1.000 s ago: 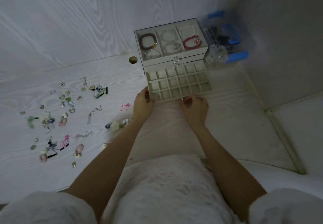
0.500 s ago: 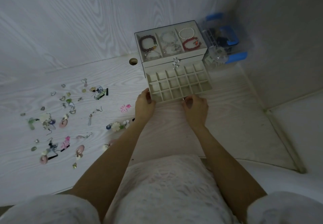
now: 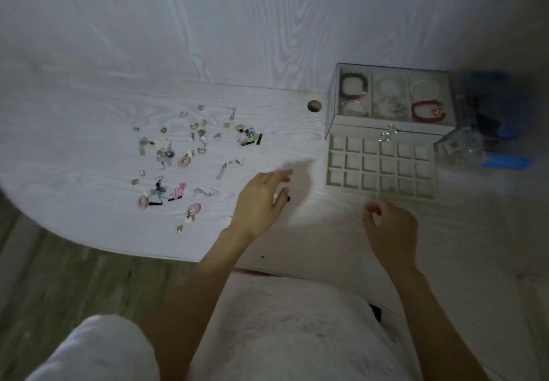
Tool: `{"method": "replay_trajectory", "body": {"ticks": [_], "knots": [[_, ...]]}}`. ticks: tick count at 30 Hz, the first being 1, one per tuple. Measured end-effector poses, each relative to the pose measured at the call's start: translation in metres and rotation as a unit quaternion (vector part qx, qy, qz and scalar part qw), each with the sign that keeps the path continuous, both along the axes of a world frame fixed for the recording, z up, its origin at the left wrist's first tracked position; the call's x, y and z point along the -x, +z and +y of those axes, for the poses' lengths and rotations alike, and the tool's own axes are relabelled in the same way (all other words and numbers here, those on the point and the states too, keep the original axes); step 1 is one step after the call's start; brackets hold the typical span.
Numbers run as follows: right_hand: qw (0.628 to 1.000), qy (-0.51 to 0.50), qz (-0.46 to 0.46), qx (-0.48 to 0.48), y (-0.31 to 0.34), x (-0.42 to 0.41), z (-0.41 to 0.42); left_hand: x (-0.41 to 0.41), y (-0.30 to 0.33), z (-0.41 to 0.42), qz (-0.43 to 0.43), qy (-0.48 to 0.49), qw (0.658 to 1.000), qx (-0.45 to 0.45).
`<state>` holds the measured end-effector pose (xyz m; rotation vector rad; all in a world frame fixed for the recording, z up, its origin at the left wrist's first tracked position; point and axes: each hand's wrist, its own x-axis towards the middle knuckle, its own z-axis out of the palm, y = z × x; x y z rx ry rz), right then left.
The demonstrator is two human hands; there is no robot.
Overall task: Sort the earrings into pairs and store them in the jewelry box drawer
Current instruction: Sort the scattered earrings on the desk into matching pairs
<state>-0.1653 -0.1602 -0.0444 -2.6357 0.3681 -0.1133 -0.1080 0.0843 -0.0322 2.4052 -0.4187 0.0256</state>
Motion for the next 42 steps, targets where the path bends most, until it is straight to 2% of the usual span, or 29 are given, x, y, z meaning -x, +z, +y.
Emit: {"method": "replay_trajectory", "body": {"ticks": [2,5,8,12,18,22,28,31,37,42], "knots": [[0.994,0.088,0.017,-0.058,0.006,-0.004,0.019,0.019,-0.003,0.033,0.013,0.064,0.998,-0.022],[0.979,0.181,0.055,-0.078,0.003,-0.02,0.053,0.043,-0.015,0.069,0.082,0.178,0.98,-0.046],[0.959,0.267,0.074,-0.058,-0.002,-0.037,0.089,0.06,-0.024,0.092,0.128,0.26,0.956,-0.05],[0.938,0.34,0.066,0.012,-0.013,-0.06,0.137,0.063,-0.028,0.116,0.131,0.318,0.939,-0.016],[0.924,0.364,0.095,0.067,-0.02,-0.089,0.177,0.015,-0.032,0.147,0.123,0.305,0.944,-0.002],[0.933,0.345,0.091,0.041,-0.026,-0.1,0.177,-0.012,-0.033,0.156,0.112,0.299,0.947,0.019],[0.943,0.323,0.082,0.012,-0.027,-0.108,0.18,-0.001,-0.044,0.185,0.071,0.38,0.922,0.009],[0.948,0.306,0.085,-0.004,-0.028,-0.105,0.183,0.003,-0.047,0.205,0.081,0.406,0.91,0.01],[0.952,0.29,0.088,-0.043,-0.03,-0.101,0.19,-0.049,-0.039,0.223,0.081,0.332,0.94,-0.003],[0.946,0.312,0.085,0.012,-0.025,-0.102,0.192,-0.1,-0.041,0.226,0.097,0.247,0.96,-0.089]]}}
